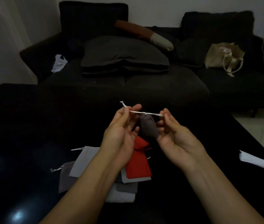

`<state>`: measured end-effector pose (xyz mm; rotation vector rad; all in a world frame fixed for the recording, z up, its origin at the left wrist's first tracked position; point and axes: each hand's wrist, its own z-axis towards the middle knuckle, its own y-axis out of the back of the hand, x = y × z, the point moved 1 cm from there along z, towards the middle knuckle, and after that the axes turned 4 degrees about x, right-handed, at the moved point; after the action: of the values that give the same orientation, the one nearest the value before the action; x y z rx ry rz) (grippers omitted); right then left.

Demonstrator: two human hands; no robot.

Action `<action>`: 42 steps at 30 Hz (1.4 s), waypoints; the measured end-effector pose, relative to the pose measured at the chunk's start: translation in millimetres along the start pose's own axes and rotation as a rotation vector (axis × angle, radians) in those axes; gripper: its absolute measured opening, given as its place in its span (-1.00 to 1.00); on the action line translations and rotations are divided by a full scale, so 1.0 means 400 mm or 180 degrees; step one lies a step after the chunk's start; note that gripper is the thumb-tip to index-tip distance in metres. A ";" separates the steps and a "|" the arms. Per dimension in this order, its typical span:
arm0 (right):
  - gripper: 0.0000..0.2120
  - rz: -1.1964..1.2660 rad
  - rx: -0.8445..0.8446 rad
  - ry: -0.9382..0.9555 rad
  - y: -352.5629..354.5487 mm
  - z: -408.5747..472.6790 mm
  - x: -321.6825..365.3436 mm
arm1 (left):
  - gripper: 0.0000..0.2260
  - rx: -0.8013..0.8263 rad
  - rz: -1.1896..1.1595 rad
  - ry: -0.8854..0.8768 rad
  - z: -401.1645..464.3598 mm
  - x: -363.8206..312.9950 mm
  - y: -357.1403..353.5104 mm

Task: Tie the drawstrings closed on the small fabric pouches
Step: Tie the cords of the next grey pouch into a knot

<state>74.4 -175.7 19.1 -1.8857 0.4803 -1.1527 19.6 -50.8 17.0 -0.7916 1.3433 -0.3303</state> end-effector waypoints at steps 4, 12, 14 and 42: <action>-0.85 -0.0015 0.0029 -0.0010 0.001 -0.009 0.027 | -0.83 -0.0200 -0.0123 0.0012 0.007 -0.001 0.008; -0.84 -0.0341 0.0197 0.0079 -0.001 -0.013 0.036 | -0.88 -0.0167 -0.0416 -0.0161 0.020 -0.013 0.020; -0.83 -0.0810 0.0334 0.0352 0.006 -0.009 0.041 | -0.88 -0.0099 -0.0336 -0.0142 0.020 -0.016 0.020; -0.85 -0.5908 0.0875 0.1083 0.040 -0.022 0.045 | -0.91 0.1030 0.4317 -0.0369 -0.004 -0.051 0.071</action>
<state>77.6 -201.2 17.6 -1.5410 -1.5660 -2.4071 6.9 -18.2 12.7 0.4446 1.3825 0.5586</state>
